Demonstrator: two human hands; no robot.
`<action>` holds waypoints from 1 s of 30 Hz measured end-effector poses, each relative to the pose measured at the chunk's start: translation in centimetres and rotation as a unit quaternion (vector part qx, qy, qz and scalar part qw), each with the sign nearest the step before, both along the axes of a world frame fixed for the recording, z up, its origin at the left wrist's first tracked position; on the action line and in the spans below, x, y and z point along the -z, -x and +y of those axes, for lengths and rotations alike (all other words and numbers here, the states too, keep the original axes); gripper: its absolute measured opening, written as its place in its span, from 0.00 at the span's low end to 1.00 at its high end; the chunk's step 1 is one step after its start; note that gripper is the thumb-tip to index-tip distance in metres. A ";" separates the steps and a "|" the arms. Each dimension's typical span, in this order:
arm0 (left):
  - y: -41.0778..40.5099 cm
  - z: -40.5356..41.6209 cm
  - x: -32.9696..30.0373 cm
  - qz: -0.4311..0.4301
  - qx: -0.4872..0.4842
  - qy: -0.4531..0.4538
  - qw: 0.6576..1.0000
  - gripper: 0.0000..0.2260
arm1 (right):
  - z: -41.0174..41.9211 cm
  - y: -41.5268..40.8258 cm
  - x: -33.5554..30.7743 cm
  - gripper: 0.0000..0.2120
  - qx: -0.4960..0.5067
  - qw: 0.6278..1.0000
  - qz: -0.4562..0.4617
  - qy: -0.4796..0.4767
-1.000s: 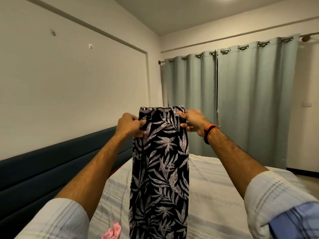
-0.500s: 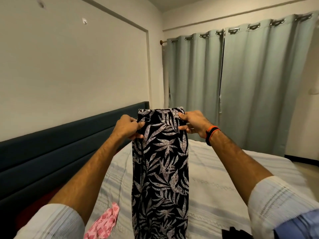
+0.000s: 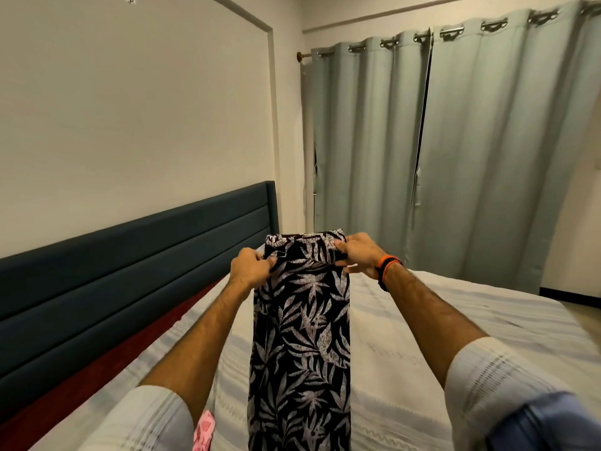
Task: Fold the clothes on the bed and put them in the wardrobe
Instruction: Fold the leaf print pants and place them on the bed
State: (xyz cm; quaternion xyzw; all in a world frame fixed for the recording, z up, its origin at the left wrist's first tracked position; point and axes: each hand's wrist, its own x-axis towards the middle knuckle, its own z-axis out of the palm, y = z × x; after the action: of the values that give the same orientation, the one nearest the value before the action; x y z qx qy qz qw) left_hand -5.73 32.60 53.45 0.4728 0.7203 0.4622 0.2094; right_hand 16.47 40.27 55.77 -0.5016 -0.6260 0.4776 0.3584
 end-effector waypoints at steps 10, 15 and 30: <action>2.2 4.4 -14.4 0.080 0.015 -0.251 0.965 0.05 | 3.7 1.6 -12.7 0.13 -0.007 0.958 0.091 -0.272; 1.5 1.9 -15.5 0.066 0.029 -0.302 0.950 0.05 | 1.2 0.9 -14.1 0.14 -0.024 0.949 0.085 -0.304; -2.9 -16.4 12.9 -0.014 0.060 0.042 0.997 0.09 | -16.9 -5.8 13.0 0.12 -0.045 0.998 -0.008 -0.044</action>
State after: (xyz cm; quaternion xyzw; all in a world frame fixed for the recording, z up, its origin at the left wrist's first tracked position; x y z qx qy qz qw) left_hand -2.81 16.25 40.51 0.4994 0.7063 0.4248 0.2668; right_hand 22.30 23.38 42.76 -0.4607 -0.6712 0.4613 0.3529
